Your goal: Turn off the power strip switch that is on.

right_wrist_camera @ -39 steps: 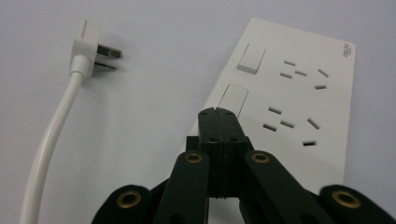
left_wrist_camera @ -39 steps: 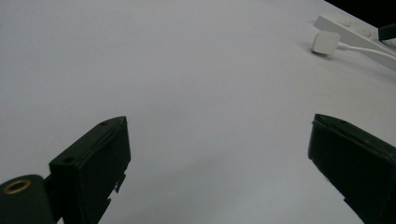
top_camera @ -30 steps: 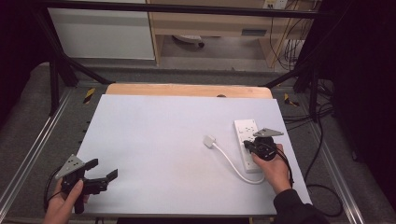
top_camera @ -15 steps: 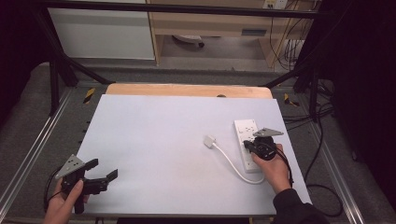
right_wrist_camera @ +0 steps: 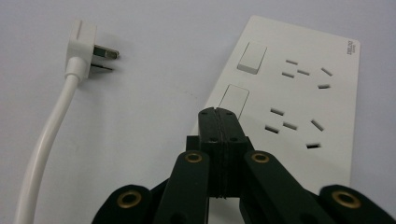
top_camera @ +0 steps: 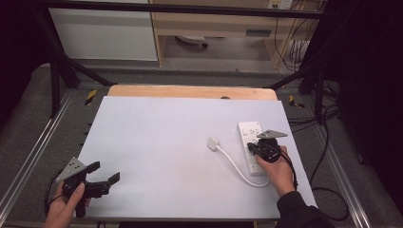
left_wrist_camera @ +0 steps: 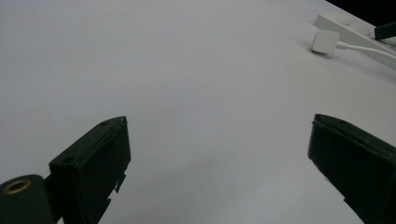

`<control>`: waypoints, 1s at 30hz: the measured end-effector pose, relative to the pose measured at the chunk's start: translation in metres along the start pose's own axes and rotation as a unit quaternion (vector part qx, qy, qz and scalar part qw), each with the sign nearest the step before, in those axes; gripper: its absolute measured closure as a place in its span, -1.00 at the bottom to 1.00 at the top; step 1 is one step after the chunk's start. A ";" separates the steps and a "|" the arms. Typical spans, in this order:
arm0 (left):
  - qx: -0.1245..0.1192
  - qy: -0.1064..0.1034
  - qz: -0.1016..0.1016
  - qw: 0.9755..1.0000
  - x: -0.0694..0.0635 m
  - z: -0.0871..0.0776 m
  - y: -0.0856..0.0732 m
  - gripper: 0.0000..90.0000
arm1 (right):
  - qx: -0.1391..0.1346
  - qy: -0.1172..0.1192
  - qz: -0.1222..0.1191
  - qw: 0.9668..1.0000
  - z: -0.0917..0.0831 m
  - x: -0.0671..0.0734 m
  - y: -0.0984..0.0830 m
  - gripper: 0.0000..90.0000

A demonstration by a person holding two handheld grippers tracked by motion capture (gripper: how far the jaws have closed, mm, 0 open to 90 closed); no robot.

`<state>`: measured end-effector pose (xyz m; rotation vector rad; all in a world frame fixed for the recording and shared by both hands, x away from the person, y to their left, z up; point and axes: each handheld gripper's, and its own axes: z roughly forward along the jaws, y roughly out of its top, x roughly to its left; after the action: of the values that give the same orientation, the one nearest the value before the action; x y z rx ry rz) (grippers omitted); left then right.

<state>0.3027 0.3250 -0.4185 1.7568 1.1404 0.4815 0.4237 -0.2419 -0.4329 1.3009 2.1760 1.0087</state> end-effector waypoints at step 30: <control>0.000 -0.001 -0.001 1.000 0.000 0.000 0.000 -0.87 | -0.026 0.004 0.009 1.000 -0.007 0.001 0.008 0.82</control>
<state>0.3026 0.3248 -0.4185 1.7562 1.1400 0.4790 0.4225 -0.2413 -0.4223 1.2986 2.1321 1.0713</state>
